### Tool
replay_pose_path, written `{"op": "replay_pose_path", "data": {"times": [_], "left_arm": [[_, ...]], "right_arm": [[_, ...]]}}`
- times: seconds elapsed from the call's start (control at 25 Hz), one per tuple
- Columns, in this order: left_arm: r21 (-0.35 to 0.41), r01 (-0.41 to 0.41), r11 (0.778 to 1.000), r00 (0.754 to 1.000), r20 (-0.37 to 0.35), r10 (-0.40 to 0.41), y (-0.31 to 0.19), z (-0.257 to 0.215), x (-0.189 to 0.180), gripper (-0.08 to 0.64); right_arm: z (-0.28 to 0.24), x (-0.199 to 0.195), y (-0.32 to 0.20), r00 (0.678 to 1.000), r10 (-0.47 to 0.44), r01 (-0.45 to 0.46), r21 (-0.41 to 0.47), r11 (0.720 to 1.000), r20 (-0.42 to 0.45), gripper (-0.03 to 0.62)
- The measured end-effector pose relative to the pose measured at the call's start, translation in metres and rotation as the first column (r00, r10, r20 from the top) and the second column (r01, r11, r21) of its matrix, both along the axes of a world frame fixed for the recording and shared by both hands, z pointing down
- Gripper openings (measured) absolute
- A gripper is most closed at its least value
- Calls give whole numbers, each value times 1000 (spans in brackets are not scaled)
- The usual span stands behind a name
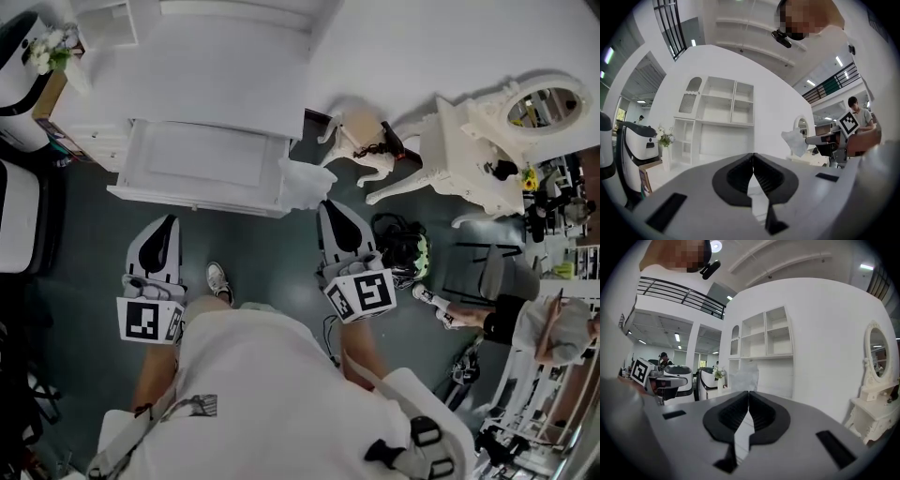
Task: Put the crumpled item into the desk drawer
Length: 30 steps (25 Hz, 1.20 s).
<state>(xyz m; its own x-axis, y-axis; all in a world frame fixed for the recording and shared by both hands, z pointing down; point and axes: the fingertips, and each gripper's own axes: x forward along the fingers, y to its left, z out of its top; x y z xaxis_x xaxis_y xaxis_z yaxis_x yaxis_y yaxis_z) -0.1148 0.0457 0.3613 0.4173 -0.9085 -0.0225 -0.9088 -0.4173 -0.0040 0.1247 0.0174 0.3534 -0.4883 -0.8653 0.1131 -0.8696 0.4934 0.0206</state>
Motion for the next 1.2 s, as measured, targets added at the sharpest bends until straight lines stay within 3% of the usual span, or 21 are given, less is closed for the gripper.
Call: {"op": "replay_pose_path", "data": {"times": [0.28,0.68,1.0,1.2], "left_arm": [[-44,-55,998,998,-14,54,-66,14,-46,15],[-56,-132,990,990,-47,130,-117,23,-33,15],[-46,-53,998,998,-35,52,-144,3,-3,15],[-40,-22,999,1000,16,23,-159,-3,9,15]], "right_arm": [[1,-45,-51,999,39,-40,-23,999,-13,17],[11,-35,-80,993,113,-115,-44,992,-28,17],[11,1,-127,998,57,-57,-46,997,-6,17],[18,-2,-163,999,-8,9,-37,999,34,17]]}}
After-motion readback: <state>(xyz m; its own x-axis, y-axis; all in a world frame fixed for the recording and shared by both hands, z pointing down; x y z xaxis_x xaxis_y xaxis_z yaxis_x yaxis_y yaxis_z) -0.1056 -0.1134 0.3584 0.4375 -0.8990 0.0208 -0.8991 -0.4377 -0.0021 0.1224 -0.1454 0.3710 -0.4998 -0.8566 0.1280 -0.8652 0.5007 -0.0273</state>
